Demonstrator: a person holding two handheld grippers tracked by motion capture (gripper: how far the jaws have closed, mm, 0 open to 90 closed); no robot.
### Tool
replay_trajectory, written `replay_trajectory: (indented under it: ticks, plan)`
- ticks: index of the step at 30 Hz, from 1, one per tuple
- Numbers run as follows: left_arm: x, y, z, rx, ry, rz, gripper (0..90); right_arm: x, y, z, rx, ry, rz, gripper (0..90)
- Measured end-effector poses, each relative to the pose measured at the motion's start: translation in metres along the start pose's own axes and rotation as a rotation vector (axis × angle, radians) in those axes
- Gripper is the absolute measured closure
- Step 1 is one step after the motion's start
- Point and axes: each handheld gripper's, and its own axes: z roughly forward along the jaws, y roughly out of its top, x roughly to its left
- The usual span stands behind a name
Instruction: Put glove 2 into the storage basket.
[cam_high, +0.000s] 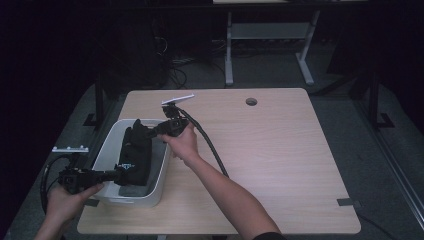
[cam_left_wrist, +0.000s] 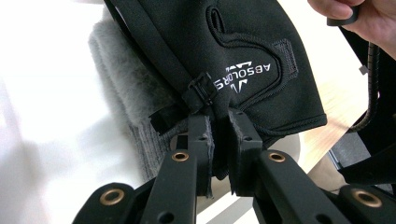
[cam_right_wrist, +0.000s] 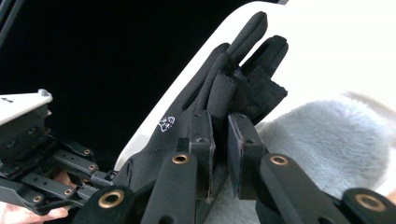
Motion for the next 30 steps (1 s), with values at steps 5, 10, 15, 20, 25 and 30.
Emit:
replay_trajectory:
  ticks: [5, 10, 15, 20, 25, 30]
  plan:
    - [0.005, -0.003, 0.001, 0.014, -0.001, -0.015, 81.6, -0.003, -0.003, 0.004, 0.017, -0.008, -0.001, 80.8]
    - [0.011, -0.007, 0.003, 0.028, -0.003, -0.027, 81.5, -0.004, -0.006, 0.011, 0.04, -0.022, -0.003, 80.8]
    - [0.014, -0.01, 0.005, 0.038, -0.005, -0.045, 81.4, -0.008, -0.01, 0.017, 0.058, -0.035, 0.0, 80.6]
    - [0.015, -0.011, 0.009, 0.042, -0.005, -0.046, 81.1, -0.013, -0.012, 0.02, 0.071, -0.04, 0.007, 80.3]
    - [0.015, -0.011, 0.009, 0.043, -0.003, -0.053, 79.2, -0.014, -0.012, 0.021, 0.076, -0.05, 0.011, 79.6]
    - [0.018, -0.01, 0.007, 0.032, 0.002, -0.064, 70.5, -0.016, -0.012, 0.019, 0.081, -0.064, 0.013, 75.8]
